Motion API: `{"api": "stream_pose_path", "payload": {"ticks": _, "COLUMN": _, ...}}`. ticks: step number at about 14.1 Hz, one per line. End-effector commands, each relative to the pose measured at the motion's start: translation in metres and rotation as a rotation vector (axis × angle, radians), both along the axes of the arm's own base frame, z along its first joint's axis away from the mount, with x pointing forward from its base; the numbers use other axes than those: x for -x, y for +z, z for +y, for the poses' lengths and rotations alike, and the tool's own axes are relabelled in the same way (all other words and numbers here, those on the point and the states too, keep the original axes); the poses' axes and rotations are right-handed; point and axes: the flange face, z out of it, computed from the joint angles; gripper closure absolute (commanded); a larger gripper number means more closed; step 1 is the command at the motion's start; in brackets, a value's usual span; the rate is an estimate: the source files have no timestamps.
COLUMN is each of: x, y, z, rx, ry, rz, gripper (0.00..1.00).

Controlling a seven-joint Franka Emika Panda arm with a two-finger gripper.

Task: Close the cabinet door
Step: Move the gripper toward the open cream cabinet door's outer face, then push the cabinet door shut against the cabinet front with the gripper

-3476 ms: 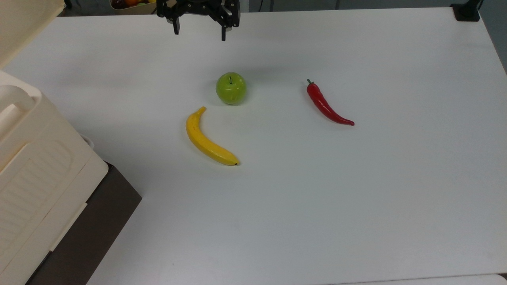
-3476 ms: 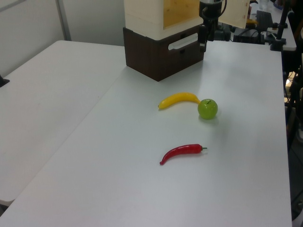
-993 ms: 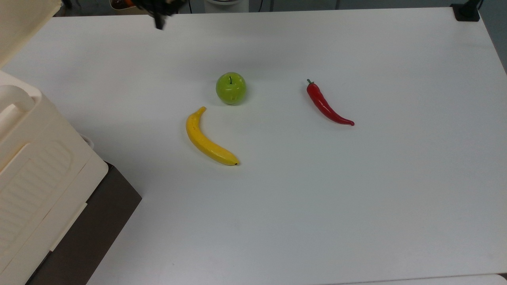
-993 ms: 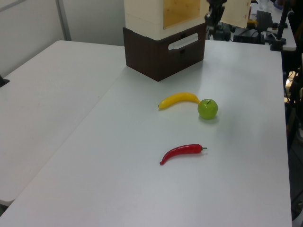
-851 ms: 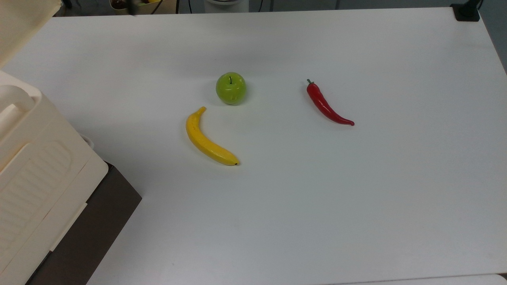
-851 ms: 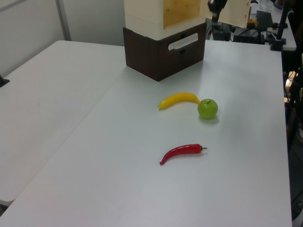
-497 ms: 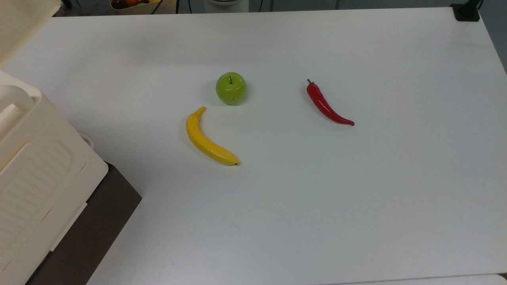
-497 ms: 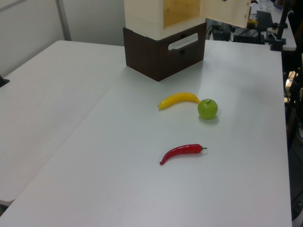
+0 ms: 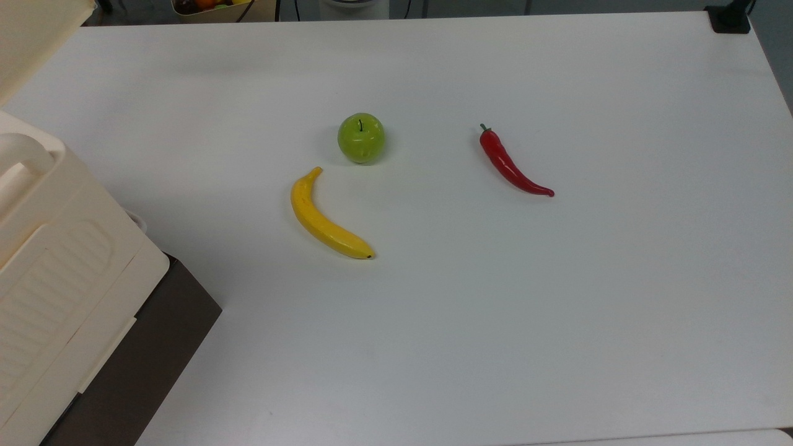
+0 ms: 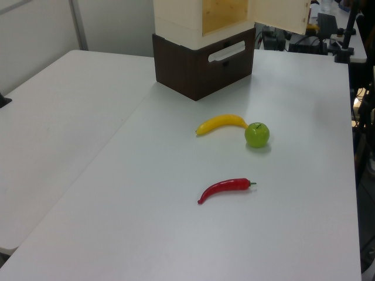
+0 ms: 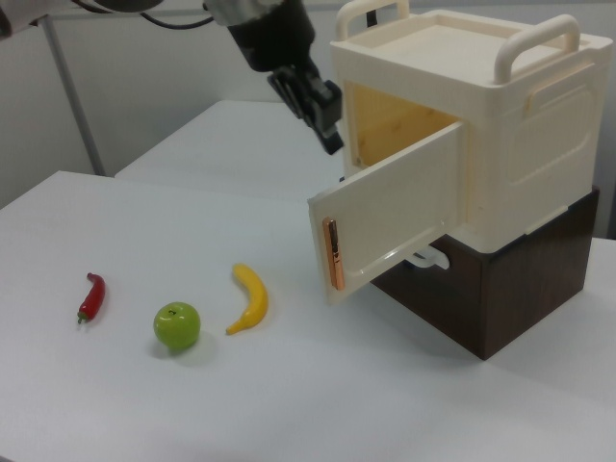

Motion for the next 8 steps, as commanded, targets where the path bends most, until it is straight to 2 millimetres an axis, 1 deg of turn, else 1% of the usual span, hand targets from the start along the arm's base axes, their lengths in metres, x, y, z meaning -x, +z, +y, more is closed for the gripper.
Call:
{"api": "stream_pose_path", "payload": {"ticks": 1, "x": 0.009, "y": -0.002, "z": -0.031, "rx": 0.020, "ry": 0.015, "rz": -0.017, "gripper": 1.00}}
{"api": "stream_pose_path", "payload": {"ticks": 4, "x": 0.009, "y": -0.010, "z": -0.048, "rx": 0.033, "ry": 0.007, "rz": -0.018, "gripper": 1.00}}
{"api": "stream_pose_path", "payload": {"ticks": 5, "x": 0.008, "y": -0.018, "z": -0.054, "rx": 0.030, "ry": 0.001, "rz": -0.009, "gripper": 1.00}}
{"api": "stream_pose_path", "payload": {"ticks": 7, "x": 0.004, "y": -0.023, "z": -0.056, "rx": 0.031, "ry": -0.001, "rz": -0.005, "gripper": 1.00}}
{"api": "stream_pose_path", "payload": {"ticks": 8, "x": -0.004, "y": -0.034, "z": -0.055, "rx": 0.025, "ry": 0.003, "rz": 0.010, "gripper": 1.00}}
